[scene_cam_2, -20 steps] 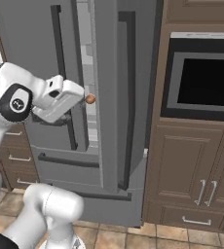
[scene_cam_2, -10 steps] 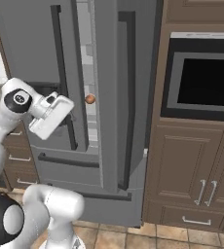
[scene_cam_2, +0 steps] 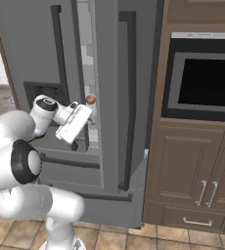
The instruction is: Gather the broccoli and onion from the fridge and place them on a tray on the dining counter. Then gather the chicken drumsticks from the fridge and place them on the other tray.
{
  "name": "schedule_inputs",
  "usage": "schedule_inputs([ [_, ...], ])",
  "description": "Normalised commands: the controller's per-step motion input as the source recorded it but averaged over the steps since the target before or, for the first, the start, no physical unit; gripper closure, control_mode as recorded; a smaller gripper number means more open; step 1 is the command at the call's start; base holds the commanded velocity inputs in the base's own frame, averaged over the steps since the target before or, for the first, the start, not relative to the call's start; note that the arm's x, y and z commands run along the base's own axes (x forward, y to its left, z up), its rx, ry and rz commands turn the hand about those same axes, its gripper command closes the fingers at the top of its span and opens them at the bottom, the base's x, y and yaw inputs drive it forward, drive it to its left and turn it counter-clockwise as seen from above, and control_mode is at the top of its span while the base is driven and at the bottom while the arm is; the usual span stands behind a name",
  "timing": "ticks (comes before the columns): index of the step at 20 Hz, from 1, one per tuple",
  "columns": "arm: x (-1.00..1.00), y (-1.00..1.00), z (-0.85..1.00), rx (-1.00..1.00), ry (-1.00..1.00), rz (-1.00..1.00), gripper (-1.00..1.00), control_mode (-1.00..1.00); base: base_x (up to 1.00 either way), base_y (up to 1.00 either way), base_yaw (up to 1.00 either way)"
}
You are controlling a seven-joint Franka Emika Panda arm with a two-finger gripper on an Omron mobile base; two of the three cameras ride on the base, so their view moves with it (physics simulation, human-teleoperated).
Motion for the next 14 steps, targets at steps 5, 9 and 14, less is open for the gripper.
schedule_inputs([
  [5, 0.90, -0.11, 0.00, -0.01, 0.55, 0.11, -1.00, -1.00, 0.00, 0.00, 0.00],
  [9, 0.14, -0.27, -0.01, -0.03, 0.48, 0.01, -1.00, -1.00, 0.00, 0.00, 0.00],
  [14, -0.70, -0.94, -0.07, -0.04, 0.36, 0.00, -1.00, -1.00, 0.00, 0.00, 0.00],
])
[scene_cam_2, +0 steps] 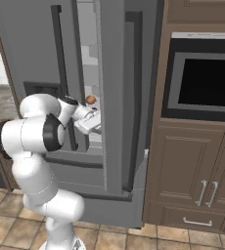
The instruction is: Gather the broccoli and onion from the fridge and place them on a tray on the dining counter. Then gather the chicken drumsticks from the fridge and place them on the other tray.
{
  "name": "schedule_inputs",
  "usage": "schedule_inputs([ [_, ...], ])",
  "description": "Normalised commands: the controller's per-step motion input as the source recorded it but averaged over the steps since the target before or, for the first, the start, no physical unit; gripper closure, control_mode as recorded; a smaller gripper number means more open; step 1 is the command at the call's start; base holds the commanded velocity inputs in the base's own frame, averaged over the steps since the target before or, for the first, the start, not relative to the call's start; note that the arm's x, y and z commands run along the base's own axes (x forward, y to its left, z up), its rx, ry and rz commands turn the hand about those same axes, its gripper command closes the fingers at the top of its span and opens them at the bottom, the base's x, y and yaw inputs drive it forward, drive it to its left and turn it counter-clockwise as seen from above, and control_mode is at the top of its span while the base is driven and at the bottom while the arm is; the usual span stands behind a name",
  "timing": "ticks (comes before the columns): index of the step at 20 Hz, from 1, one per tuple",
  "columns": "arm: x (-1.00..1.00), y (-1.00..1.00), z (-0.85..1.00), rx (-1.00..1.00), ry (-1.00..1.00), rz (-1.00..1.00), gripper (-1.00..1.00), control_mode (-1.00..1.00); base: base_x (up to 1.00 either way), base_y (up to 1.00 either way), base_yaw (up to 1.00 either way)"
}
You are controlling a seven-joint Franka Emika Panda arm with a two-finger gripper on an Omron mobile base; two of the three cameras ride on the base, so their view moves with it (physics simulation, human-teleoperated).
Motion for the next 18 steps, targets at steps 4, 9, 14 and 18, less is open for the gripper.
schedule_inputs([
  [4, -1.00, -1.00, -0.30, -0.07, 0.29, 0.00, -1.00, -1.00, 0.00, 0.00, 0.00],
  [9, -1.00, -1.00, -0.11, -0.01, 0.22, 0.00, -1.00, -1.00, 0.00, 0.00, 0.00],
  [14, -0.68, -1.00, 0.41, 0.10, 0.21, 0.00, -1.00, -1.00, 0.00, 0.00, 0.00],
  [18, -0.06, -0.64, 0.68, 0.32, 0.07, 0.11, -1.00, -1.00, 0.00, 0.00, 0.00],
])
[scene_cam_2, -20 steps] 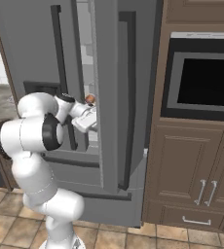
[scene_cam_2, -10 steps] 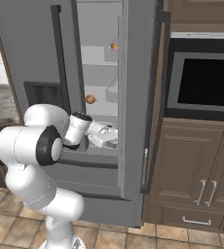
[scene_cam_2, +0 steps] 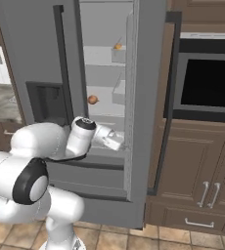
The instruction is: Gather the broccoli and onion from the fridge and place them on a tray on the dining counter. Then gather the chicken drumsticks from the fridge and place them on the other tray.
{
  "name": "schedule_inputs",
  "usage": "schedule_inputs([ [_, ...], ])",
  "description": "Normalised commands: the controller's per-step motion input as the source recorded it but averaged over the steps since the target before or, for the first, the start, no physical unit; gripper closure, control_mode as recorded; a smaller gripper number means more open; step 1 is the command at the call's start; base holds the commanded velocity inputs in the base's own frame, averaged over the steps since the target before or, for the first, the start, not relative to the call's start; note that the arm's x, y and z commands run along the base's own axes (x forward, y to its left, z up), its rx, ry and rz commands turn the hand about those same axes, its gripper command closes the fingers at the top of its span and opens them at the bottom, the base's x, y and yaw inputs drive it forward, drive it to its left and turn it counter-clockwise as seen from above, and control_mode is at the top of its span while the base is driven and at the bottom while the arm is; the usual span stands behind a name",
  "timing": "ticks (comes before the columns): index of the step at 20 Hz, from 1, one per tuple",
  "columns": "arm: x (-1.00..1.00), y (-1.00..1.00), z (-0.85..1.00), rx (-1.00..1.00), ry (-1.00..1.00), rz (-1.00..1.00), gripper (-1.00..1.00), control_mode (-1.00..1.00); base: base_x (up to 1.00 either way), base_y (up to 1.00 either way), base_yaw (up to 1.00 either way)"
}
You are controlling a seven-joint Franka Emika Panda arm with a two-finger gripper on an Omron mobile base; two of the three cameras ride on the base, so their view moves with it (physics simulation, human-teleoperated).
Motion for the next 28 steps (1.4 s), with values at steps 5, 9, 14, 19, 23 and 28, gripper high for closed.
schedule_inputs([
  [5, 0.20, -0.35, 0.31, 0.28, -0.01, 0.07, -1.00, -1.00, 0.00, 0.00, 0.00],
  [9, 0.24, 0.78, 0.33, -0.12, 0.10, 0.00, -1.00, -1.00, 0.00, 0.00, 0.00],
  [14, 0.37, 1.00, -0.11, -0.19, 0.26, -0.25, -1.00, -1.00, 0.00, 0.00, 0.00],
  [19, 0.43, 0.54, -0.26, 0.24, -0.45, -0.58, -1.00, -1.00, 0.00, 0.00, 0.00],
  [23, 0.24, 0.08, -0.01, 0.37, -0.64, -0.72, -1.00, -1.00, 0.00, 0.00, 0.00],
  [28, 0.02, 0.44, 0.00, 0.02, -0.45, -0.75, -1.00, -1.00, 0.00, 0.00, 0.00],
])
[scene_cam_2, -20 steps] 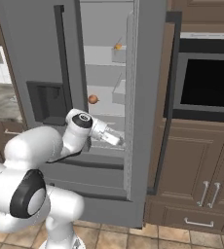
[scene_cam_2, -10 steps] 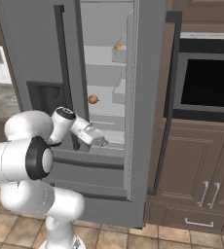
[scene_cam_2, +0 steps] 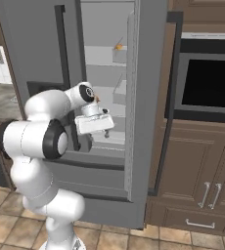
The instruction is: Gather the broccoli and onion from the fridge and place them on a tray on the dining counter. Then gather the chicken drumsticks from the fridge and place them on the other tray.
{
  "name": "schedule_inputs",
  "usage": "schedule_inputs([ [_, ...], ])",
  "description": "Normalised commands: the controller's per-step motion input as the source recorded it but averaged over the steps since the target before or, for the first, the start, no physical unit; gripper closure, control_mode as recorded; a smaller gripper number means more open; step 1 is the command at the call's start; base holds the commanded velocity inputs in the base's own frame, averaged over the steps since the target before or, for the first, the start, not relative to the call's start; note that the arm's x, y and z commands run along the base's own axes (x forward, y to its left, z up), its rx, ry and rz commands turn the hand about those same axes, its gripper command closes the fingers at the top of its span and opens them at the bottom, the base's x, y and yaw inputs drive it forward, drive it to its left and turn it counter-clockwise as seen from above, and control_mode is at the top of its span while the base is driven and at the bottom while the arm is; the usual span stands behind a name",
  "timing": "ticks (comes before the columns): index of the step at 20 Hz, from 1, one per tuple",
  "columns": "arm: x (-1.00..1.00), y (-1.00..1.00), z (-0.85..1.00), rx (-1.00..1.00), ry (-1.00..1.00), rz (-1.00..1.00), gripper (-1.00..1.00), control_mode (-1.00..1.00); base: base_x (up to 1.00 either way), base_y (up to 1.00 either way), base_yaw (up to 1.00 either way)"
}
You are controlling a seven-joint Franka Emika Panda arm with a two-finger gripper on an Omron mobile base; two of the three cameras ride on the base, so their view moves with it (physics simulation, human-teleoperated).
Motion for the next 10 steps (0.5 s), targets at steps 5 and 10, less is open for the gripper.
schedule_inputs([
  [5, -0.02, 0.80, 0.11, -0.08, -0.40, -0.54, -1.00, -1.00, 0.00, 0.00, 0.00],
  [10, -0.04, 0.61, 0.03, -0.07, -0.76, -0.58, -1.00, -1.00, 0.00, 0.00, 0.00],
])
